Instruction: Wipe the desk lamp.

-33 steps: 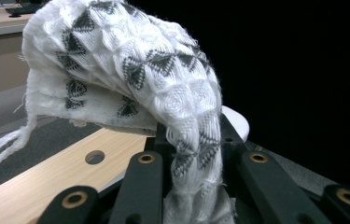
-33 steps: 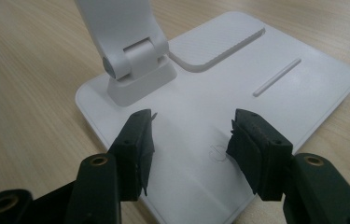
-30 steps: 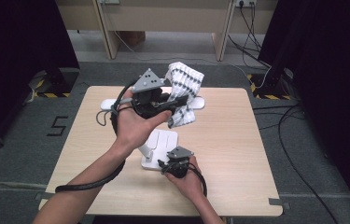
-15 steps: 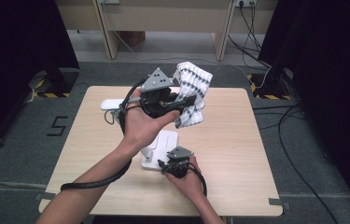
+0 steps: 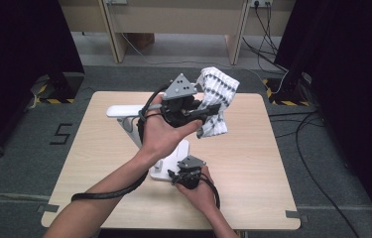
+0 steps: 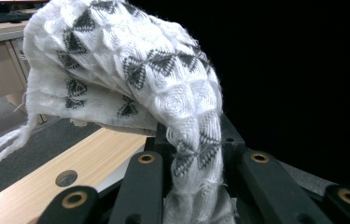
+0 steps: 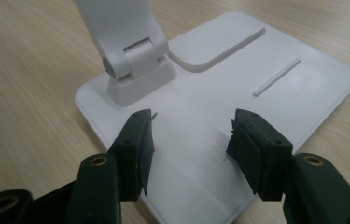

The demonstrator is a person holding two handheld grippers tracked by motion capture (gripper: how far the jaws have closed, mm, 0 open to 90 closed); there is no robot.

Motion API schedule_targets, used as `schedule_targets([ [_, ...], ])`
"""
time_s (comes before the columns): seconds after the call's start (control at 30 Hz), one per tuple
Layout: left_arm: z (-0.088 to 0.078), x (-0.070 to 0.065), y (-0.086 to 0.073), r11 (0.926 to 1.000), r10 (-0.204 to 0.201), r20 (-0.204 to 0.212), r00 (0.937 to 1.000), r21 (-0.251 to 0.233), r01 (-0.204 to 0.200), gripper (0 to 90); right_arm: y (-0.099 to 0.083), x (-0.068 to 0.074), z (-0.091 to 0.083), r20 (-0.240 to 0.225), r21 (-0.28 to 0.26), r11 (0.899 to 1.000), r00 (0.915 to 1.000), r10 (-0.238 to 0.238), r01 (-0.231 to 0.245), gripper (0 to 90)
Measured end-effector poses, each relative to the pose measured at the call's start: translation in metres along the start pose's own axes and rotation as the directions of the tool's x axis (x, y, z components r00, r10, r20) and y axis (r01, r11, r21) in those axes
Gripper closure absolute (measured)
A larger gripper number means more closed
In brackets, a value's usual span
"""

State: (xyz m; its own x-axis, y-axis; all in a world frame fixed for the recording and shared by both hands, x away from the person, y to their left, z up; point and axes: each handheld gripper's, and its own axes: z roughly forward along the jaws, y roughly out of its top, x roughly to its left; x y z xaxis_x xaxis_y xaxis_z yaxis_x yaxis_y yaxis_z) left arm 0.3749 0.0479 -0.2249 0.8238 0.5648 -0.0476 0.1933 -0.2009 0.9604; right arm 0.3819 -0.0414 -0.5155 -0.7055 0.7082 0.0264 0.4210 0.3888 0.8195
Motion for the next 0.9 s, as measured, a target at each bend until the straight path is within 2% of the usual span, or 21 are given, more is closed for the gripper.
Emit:
schedule_targets([
  [0.33,0.002,-0.007,-0.005,0.9994,0.035,0.017,0.9992,-0.003,-0.035,75.8,0.0,0.0,0.0,0.0,0.0,1.0,1.0,0.0,0.0,48.8],
  [0.7,-0.014,-0.02,-0.02,0.9981,0.058,0.031,0.9978,-0.022,-0.057,75.9,0.0,0.0,0.0,0.0,0.001,1.0,1.0,-0.002,0.002,48.8],
  [0.9,-0.019,-0.025,-0.028,0.9986,0.053,0.031,0.9981,0.001,-0.053,76.1,0.0,0.0,0.0,0.0,0.0,1.0,1.0,-0.001,0.001,48.8],
])
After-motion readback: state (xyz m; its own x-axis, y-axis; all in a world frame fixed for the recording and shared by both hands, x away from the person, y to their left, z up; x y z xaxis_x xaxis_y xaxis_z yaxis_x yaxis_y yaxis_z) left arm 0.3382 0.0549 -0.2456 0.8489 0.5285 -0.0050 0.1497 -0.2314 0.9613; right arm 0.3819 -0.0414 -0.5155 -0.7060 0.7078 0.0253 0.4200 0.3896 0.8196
